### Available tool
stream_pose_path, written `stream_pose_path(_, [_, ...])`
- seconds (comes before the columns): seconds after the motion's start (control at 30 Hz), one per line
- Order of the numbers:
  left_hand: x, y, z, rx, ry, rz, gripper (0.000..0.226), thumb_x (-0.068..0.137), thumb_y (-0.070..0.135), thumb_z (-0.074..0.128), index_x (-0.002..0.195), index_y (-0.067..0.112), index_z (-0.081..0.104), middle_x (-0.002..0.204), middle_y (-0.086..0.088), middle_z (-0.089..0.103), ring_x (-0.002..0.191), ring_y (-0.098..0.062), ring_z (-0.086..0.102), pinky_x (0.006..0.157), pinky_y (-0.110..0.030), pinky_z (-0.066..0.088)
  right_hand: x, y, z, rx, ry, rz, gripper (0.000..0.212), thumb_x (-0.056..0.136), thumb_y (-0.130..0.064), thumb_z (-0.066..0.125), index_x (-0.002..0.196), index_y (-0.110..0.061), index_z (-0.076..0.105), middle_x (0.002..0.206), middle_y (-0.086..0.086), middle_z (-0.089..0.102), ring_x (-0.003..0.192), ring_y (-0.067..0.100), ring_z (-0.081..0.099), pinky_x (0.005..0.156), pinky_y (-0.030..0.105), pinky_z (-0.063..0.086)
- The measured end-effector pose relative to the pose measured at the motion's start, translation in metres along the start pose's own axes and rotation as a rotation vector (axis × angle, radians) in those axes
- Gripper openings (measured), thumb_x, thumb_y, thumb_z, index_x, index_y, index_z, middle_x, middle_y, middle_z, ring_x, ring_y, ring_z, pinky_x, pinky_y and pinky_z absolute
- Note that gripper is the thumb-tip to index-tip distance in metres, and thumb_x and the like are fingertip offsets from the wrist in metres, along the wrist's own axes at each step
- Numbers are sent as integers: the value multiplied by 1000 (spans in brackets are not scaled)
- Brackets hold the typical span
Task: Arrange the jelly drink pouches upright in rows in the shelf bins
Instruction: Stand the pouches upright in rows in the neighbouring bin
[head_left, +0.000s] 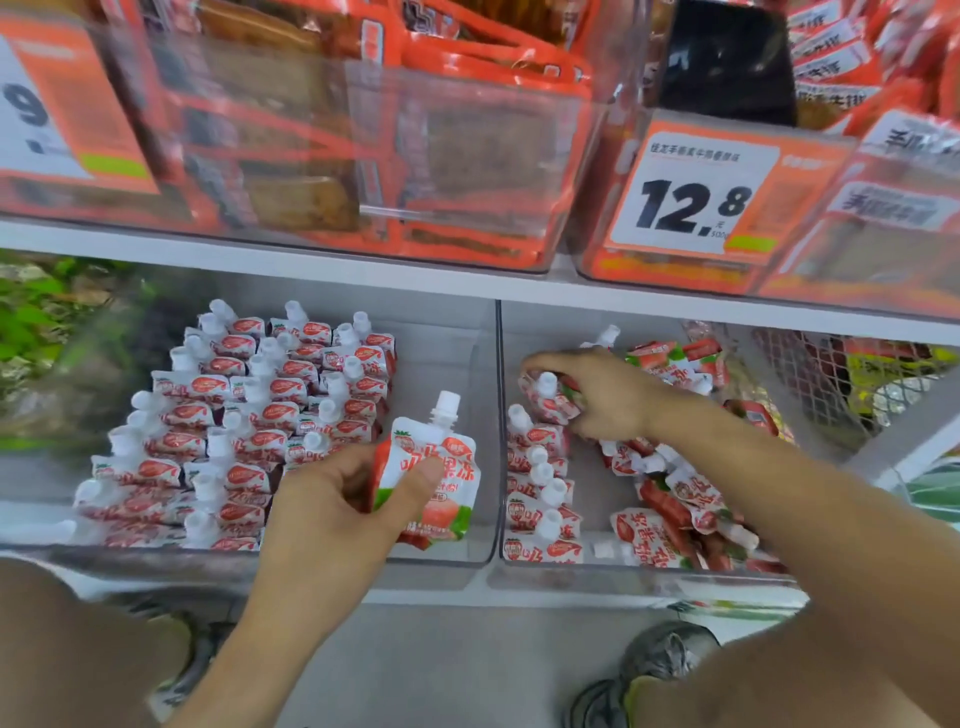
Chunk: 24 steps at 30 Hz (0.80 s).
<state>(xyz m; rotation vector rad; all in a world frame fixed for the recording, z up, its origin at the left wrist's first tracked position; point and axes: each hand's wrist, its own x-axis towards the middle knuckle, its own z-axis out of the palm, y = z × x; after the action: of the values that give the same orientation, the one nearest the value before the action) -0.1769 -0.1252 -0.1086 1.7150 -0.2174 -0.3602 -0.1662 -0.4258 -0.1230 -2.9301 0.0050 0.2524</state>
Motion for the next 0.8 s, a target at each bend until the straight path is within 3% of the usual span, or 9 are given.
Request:
stream_pose_path(0.07, [0,1,-2,6,13,16,16,77,27,74,87,14,75,74,6,76,63,-12,72,52,-15,52,-20,0,-14,-24,-9,-1,81,68,-13,76,140,-30,45,129,8,60,114,29,57,93,34,47])
stream_pose_path(0.2, [-1,2,-1,29,2,31,17,76,30,73,86,17,75,75,9,75,66,-7,72,54,-15,53,-66,-9,-39,-68,-61,74,75,67,-33,85,133,-30,50,118,-5,63,102,18,58,81,26,43])
stream_pose_path(0.4, [-4,3,5,18,-31,22,25,71,34,72,90,18,75,80,8,76,75,-10,73,68,-24,58,-94,-35,-30,-56,-389,19,80,65,-55,83,134,-34,50,141,-10,45,130,13,43,107,34,39])
stream_pose_path(0.5, [-4,2,6,51,-30,35,28,69,38,71,90,20,75,80,10,76,74,-8,73,65,-22,58,-94,-35,-51,139,-451,89,75,70,-62,77,136,-39,50,144,-20,45,131,3,43,112,33,36])
stream_pose_path(0.57, [-4,2,7,42,-15,27,23,71,34,71,88,19,75,77,11,76,70,-7,72,56,-14,54,-76,-24,-55,369,-150,106,46,79,-49,76,120,-31,64,122,-15,65,109,2,61,102,33,48])
stream_pose_path(0.63, [-4,3,10,46,-7,19,23,72,33,71,89,19,75,76,10,76,68,-6,72,54,-11,51,-44,-10,-46,369,184,116,22,88,-37,69,100,-19,68,94,-5,71,90,14,67,89,41,54])
stream_pose_path(0.67, [-3,3,12,49,-8,16,23,72,33,71,90,18,75,76,9,76,67,-6,72,54,-10,51,-28,-6,-41,270,194,135,23,91,-39,65,93,-16,66,86,-2,68,87,20,65,85,41,54])
stream_pose_path(0.73, [-3,4,13,39,-1,9,21,74,30,71,90,16,74,74,9,75,61,-4,70,49,-10,48,-3,-6,-31,10,-43,192,42,91,-51,59,76,-12,58,71,1,57,79,26,59,70,37,51])
stream_pose_path(0.8, [-3,4,13,39,11,12,18,75,25,72,90,15,74,73,9,75,56,-1,68,44,-9,45,11,-10,-23,-135,-186,238,48,83,-54,66,68,-11,52,66,3,52,71,26,57,57,32,45])
